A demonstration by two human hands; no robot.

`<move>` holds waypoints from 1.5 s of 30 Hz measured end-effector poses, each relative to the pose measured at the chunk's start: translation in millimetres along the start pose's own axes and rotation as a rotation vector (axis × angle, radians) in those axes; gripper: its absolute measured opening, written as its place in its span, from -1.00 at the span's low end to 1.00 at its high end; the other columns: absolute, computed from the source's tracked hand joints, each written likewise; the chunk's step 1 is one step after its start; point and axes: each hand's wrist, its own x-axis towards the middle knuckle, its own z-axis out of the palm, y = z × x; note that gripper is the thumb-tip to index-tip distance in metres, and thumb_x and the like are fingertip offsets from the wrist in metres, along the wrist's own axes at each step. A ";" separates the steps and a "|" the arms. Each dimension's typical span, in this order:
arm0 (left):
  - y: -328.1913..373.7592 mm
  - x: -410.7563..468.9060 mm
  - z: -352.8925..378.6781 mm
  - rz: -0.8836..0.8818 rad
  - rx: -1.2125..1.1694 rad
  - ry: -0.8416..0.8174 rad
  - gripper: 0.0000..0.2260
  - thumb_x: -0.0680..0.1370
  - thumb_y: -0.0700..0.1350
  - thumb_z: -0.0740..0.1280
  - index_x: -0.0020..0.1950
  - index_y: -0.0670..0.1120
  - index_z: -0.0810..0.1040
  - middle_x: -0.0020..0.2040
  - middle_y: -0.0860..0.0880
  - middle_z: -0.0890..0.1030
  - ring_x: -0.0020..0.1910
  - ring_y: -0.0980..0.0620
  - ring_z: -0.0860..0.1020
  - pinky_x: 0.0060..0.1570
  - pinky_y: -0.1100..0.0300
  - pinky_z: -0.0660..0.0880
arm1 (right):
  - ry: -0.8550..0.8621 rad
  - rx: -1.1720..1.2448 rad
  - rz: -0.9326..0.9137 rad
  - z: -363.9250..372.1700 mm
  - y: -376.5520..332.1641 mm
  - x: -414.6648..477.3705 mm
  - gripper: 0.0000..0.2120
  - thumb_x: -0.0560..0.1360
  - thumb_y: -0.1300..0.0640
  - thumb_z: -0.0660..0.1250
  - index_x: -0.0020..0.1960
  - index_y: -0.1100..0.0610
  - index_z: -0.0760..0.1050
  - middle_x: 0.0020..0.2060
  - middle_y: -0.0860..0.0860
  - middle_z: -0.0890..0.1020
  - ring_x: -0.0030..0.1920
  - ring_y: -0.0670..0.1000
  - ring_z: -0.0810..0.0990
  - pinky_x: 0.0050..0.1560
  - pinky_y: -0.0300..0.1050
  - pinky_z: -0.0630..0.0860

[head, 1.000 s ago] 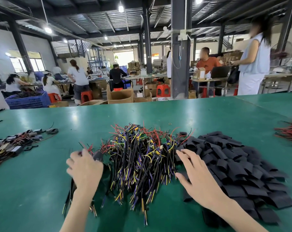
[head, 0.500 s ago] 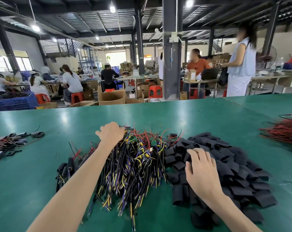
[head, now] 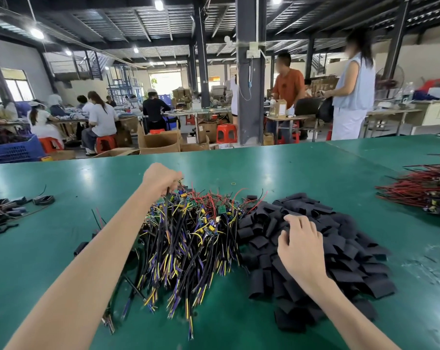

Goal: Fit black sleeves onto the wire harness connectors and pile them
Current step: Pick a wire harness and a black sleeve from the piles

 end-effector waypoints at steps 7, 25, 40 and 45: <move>16.8 -13.8 -32.8 0.321 0.264 0.186 -0.78 0.59 -0.13 0.22 0.22 -0.08 0.50 0.06 -0.15 0.60 -0.18 -0.13 0.60 -0.15 0.08 0.54 | -0.106 0.065 -0.185 -1.2 1.6 2.0 -0.80 0.47 0.25 0.24 0.04 0.10 0.55 -0.09 -0.02 0.62 -0.01 0.09 0.53 0.02 -0.01 0.38; -92.0 -152.1 22.1 0.686 0.351 0.197 -0.87 0.49 -0.07 0.39 -0.06 -0.11 0.63 -0.02 -0.02 0.47 -0.18 0.01 0.53 -0.14 0.18 0.47 | -0.853 0.042 -0.543 -3.9 -13.5 -20.2 -0.48 0.37 -0.13 0.43 0.28 -0.04 0.45 0.11 -0.07 0.36 0.14 -0.03 0.29 0.21 -0.12 0.31; -105.5 -155.1 17.6 0.745 0.302 0.415 -0.69 0.56 0.03 0.14 0.00 -0.12 0.60 -0.14 0.00 0.54 -0.22 -0.07 0.51 -0.13 0.14 0.29 | -0.495 0.286 -0.416 -2.7 -12.8 -13.9 -0.55 0.43 -0.21 0.33 0.16 0.06 0.43 -0.05 -0.10 0.48 -0.03 -0.08 0.40 -0.04 -0.22 0.30; -107.9 -156.9 21.0 0.789 0.251 0.428 -0.75 0.56 0.00 0.17 0.02 -0.08 0.59 -0.14 0.05 0.51 -0.19 0.06 0.40 -0.12 0.20 0.25 | -0.358 0.350 -0.329 -1.7 -12.6 -8.5 -0.57 0.36 -0.02 0.48 0.17 0.10 0.52 -0.11 -0.12 0.45 -0.03 -0.08 0.38 -0.06 -0.27 0.24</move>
